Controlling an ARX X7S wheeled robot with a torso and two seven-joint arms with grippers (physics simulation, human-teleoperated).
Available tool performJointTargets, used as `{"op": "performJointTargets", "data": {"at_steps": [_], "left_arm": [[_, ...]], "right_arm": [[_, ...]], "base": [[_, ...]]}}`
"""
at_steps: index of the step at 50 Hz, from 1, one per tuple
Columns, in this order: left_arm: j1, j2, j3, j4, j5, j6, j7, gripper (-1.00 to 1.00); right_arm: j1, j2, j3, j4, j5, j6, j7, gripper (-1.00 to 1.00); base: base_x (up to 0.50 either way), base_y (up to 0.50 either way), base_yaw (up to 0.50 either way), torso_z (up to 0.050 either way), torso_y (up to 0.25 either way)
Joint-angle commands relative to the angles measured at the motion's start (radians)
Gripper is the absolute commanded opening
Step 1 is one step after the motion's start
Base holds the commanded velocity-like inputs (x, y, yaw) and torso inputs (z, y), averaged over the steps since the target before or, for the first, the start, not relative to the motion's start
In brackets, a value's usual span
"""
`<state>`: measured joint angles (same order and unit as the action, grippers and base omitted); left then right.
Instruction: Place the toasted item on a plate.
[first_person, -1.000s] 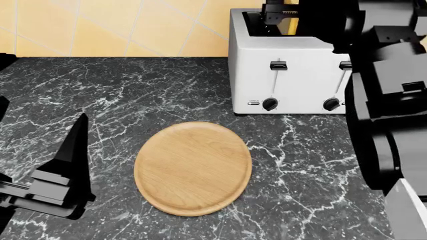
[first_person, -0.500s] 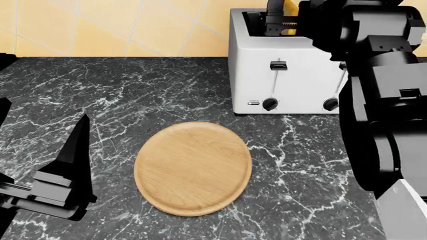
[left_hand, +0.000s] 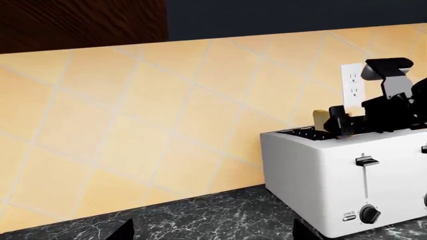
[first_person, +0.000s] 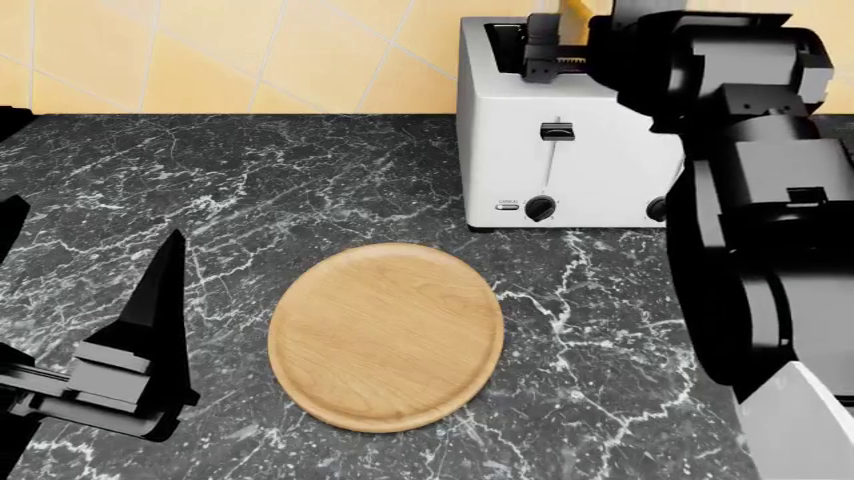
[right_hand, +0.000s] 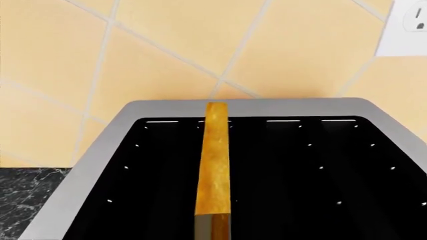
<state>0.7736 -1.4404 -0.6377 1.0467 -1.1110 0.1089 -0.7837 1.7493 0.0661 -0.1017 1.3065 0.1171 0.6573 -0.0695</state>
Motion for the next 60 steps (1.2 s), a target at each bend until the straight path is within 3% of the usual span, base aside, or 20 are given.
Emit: {"op": "performJointTargets", "data": {"at_steps": [1,2,30,48,60], "left_arm": [[-0.001,0.005,0.009,0.000,0.006,0.002,0.002,1.00],[-0.002,0.006,0.012,0.000,0.008,0.002,0.003,1.00],[-0.053,0.016,0.090,-0.005,0.034,0.009,0.010,1.00],[-0.082,0.028,0.130,-0.005,0.046,0.010,0.015,1.00],[-0.097,0.015,0.156,-0.008,0.052,0.020,0.006,1.00]], "right_arm": [[-0.015,-0.009,0.023,0.001,-0.022,-0.004,-0.012,1.00],[-0.015,-0.009,0.024,0.000,-0.023,-0.005,-0.013,-1.00],[-0.010,-0.003,0.059,0.000,-0.046,-0.034,-0.018,-1.00],[0.087,-0.012,0.030,-0.006,-0.070,-0.066,-0.049,-1.00],[0.084,-0.009,0.013,-0.121,-0.069,-0.002,-0.074,-1.00]], "base": [[0.00,0.00,0.00,0.000,0.000],[0.00,0.00,0.00,0.000,0.000],[0.00,0.00,0.00,0.000,0.000],[0.00,0.00,0.00,0.000,0.000],[0.00,0.00,0.00,0.000,0.000]]}}
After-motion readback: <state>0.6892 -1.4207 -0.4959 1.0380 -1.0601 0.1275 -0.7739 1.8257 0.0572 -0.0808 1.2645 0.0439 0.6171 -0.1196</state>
